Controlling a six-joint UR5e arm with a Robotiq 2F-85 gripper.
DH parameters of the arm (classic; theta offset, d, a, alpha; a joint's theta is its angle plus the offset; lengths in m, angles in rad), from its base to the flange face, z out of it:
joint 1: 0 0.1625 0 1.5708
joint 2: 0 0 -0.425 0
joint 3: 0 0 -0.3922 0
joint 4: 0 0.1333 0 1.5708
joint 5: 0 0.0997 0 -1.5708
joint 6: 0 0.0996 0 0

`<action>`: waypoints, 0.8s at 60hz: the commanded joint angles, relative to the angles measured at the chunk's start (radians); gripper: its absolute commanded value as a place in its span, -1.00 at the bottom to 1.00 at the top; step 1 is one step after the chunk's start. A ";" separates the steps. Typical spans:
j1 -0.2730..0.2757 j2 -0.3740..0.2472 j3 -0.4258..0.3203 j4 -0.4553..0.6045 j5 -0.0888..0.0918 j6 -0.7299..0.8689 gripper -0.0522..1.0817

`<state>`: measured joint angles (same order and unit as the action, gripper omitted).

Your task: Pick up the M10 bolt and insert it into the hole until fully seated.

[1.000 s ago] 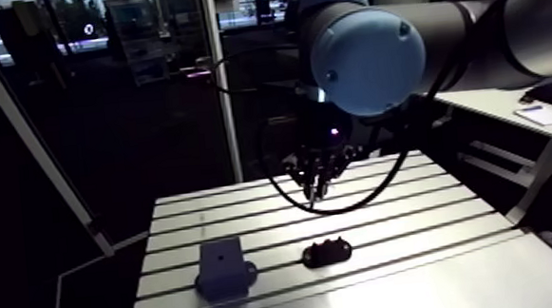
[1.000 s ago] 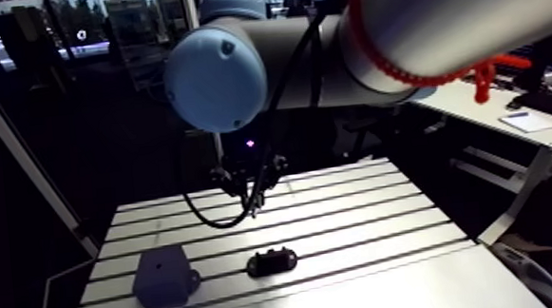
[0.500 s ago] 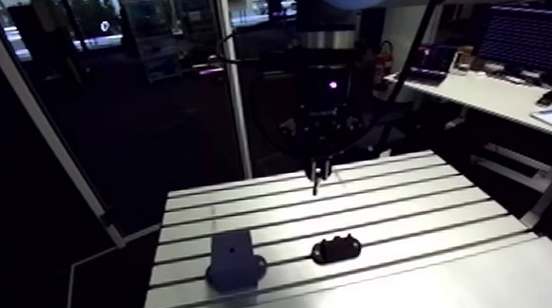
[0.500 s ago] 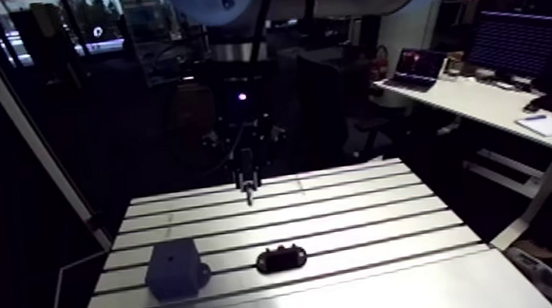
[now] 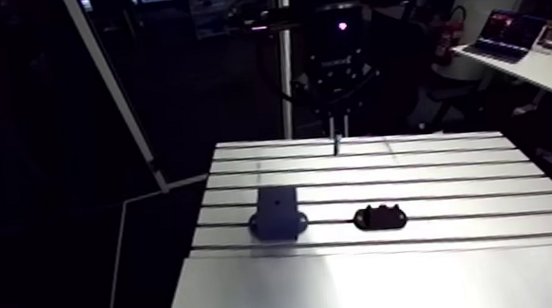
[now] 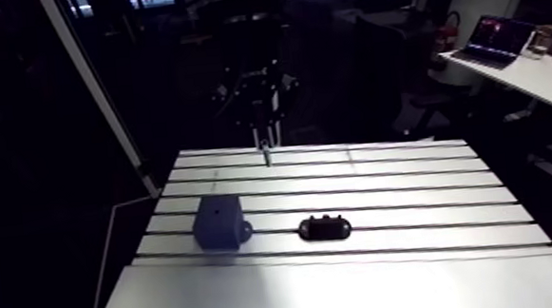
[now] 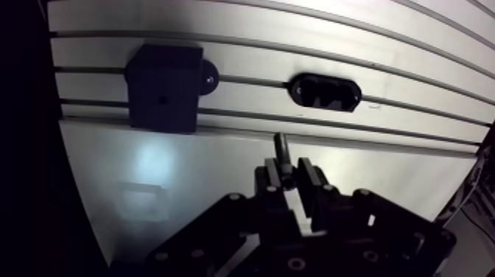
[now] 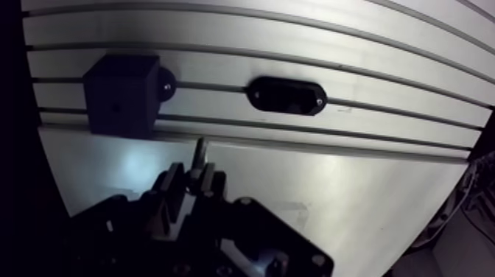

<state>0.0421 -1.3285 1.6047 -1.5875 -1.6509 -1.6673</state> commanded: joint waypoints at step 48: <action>0.122 0.087 -0.058 0.037 0.056 0.007 0.99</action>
<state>0.1481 -1.2522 1.5458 -1.5464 -1.5956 -1.6619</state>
